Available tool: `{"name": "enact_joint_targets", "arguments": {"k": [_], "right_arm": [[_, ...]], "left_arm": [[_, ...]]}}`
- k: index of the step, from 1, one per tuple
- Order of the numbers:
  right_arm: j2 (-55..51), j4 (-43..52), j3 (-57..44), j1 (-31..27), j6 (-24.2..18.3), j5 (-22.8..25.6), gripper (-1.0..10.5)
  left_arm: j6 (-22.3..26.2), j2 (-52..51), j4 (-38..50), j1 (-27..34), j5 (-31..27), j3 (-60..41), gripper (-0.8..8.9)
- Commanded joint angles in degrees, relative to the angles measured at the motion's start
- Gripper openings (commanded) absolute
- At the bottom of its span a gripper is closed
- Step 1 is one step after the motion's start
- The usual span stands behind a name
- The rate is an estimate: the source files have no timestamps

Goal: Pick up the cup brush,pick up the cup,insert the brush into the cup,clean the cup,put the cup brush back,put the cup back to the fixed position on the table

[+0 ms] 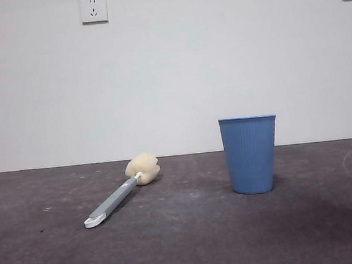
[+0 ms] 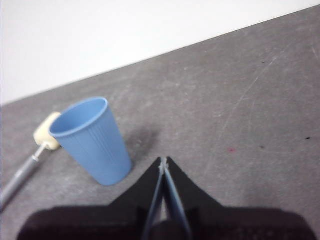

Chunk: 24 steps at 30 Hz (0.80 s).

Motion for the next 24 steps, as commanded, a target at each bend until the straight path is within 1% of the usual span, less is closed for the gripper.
{"name": "enact_joint_targets", "arguments": {"k": [1,4,7,9,11,14,18,20,24], "right_arm": [[0.2,0.46,2.38,0.04,4.59,-0.17,-0.1],[1.62,0.31,6.4,0.04,5.57,-1.51,-0.1],[4.39,-1.73,11.82,0.07,5.53,-4.22,-0.1],[7.32,-5.09,16.33,0.09,4.37,-6.69,-0.1],[10.58,-9.62,20.9,0.09,1.9,-9.46,-0.1],[16.11,-18.82,28.37,0.11,-2.82,-15.21,-0.1],[23.28,-31.61,37.79,0.11,-10.05,-21.09,-0.1],[26.12,-37.22,41.64,0.13,-13.25,-22.62,-0.1],[30.32,-47.82,47.58,0.48,-18.88,-22.69,-0.1]], "left_arm": [[-5.6,-0.02,-0.55,-0.02,1.7,2.49,-0.06],[-8.13,0.02,-3.3,-0.02,1.99,6.27,-0.06],[-8.96,0.48,-6.27,-0.02,4.37,11.02,-0.06],[-8.94,1.51,-8.35,-0.02,6.99,14.67,-0.06],[-8.63,3.08,-11.37,-0.02,9.18,18.45,-0.06],[-5.29,6.51,-17.35,-0.02,13.42,24.52,-0.06],[1.73,12.31,-27.12,-0.02,19.89,32.74,-0.06],[5.84,15.08,-32.28,-0.02,21.84,36.39,-0.06],[13.49,20.17,-43.04,-0.02,24.33,42.86,-0.07]]}}
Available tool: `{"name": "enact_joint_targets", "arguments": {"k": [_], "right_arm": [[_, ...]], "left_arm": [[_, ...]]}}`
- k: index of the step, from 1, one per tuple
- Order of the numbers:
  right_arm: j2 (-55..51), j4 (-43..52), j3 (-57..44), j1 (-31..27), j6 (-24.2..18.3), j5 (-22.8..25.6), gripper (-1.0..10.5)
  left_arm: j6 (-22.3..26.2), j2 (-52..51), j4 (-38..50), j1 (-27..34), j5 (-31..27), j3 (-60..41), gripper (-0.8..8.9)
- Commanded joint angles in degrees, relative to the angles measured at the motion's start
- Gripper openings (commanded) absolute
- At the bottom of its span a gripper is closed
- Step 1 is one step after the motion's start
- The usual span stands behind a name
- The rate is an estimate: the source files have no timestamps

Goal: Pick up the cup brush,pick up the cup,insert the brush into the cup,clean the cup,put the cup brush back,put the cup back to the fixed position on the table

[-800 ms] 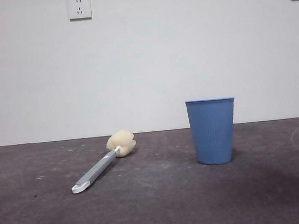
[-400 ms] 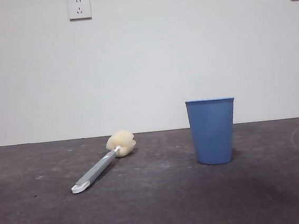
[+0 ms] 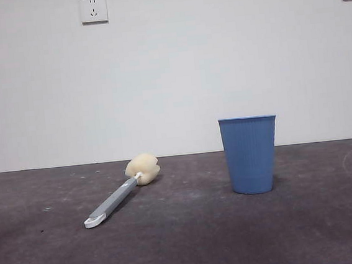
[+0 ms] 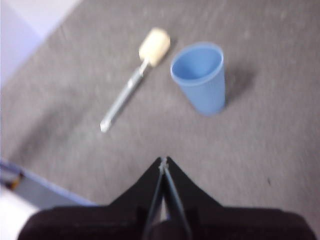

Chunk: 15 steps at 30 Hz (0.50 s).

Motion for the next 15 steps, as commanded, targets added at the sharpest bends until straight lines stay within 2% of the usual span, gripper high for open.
{"name": "enact_joint_targets", "arguments": {"k": [1,3,6,12,13,14,15], "right_arm": [[1.99,-6.58,2.99,0.5,-6.95,-0.24,-0.1],[3.06,-10.23,4.17,0.87,-8.52,-0.13,-0.1],[3.61,-13.73,4.28,1.42,-10.34,0.02,-0.1],[3.67,-15.21,4.28,1.6,-11.1,0.17,0.2],[3.67,-15.21,4.28,1.6,-11.13,0.2,0.7],[3.67,-15.21,4.28,1.6,-11.1,0.2,1.6],[3.67,-15.21,4.28,1.6,-11.1,0.2,2.8]], "left_arm": [[9.2,2.91,-6.93,-0.02,1.64,3.61,-0.08],[12.09,5.05,-11.47,-0.04,2.51,5.95,-0.08],[13.64,7.04,-15.32,-0.39,4.0,7.76,-0.08],[13.77,8.33,-17.29,-1.2,4.26,8.2,0.06],[13.73,8.41,-17.42,-1.2,4.02,8.2,0.28],[13.7,8.41,-17.64,-1.2,3.96,8.22,1.02],[13.62,8.41,-17.73,-1.2,3.93,8.2,2.15]]}}
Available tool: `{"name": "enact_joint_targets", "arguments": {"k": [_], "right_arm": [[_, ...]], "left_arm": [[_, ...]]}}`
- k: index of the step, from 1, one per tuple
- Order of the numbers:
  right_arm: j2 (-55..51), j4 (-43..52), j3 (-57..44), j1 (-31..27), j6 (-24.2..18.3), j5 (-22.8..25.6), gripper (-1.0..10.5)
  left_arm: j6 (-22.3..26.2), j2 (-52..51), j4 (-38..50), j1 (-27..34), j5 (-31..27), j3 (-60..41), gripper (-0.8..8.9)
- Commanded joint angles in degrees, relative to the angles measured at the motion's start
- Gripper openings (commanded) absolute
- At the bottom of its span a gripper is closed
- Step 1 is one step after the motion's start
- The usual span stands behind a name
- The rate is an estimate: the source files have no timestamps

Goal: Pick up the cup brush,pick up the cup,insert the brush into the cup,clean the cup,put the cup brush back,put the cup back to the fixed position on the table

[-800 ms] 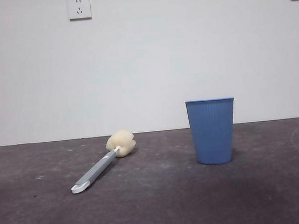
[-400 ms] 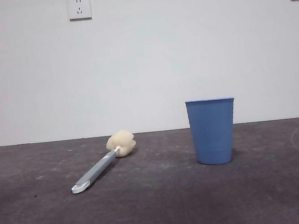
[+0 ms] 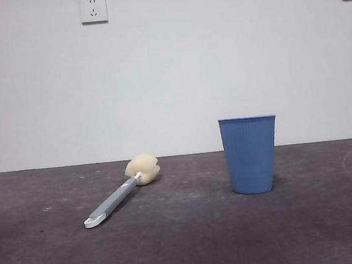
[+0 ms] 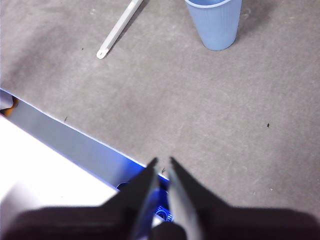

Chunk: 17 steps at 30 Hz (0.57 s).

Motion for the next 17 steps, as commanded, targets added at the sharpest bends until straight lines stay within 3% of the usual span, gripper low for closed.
{"name": "enact_joint_targets", "arguments": {"k": [1,3,17], "right_arm": [[0.02,0.31,0.09,0.2,-0.61,0.07,3.9],[0.02,0.31,0.09,0.2,-0.59,0.04,6.0],[0.17,1.31,0.09,0.2,-0.59,0.04,6.3]], "left_arm": [[0.87,-0.07,-0.17,-0.13,-0.04,0.15,3.29],[0.85,-0.04,-0.17,-0.13,-0.04,0.15,5.39],[-3.89,5.49,1.75,-0.17,-0.2,1.25,5.41]]}}
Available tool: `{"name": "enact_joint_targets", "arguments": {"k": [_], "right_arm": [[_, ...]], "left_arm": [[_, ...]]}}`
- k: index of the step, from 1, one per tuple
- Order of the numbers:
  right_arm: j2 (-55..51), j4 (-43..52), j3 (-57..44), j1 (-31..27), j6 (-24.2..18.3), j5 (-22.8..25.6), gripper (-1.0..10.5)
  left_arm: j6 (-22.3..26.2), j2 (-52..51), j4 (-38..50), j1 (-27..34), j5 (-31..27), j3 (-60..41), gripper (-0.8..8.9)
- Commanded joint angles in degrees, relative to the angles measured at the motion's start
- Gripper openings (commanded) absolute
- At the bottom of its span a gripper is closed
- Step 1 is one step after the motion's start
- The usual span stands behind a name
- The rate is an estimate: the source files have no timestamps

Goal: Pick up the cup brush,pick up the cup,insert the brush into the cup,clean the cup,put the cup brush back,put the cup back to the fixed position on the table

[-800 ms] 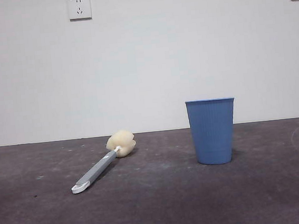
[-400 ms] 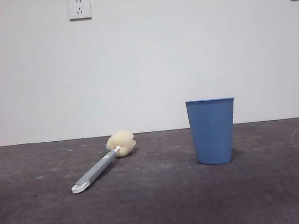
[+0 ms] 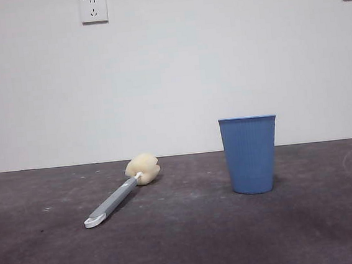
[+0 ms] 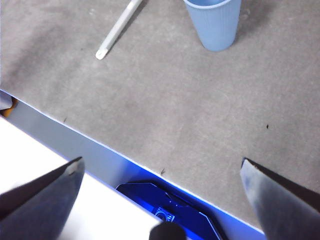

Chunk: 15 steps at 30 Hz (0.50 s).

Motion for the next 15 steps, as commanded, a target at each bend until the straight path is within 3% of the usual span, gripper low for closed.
{"name": "enact_joint_targets", "arguments": {"k": [1,8,15], "right_arm": [[0.11,1.25,0.09,0.2,-0.48,0.0,6.3],[0.87,2.1,0.09,0.2,-0.46,-0.02,6.3],[2.21,2.1,0.09,0.2,-0.04,0.0,6.3]], "left_arm": [[-1.18,2.67,1.27,-0.22,-0.22,1.62,5.41],[-2.1,13.07,6.45,-3.23,-3.8,5.73,5.41],[-8.04,26.75,17.22,-12.96,-12.35,7.08,5.39]]}}
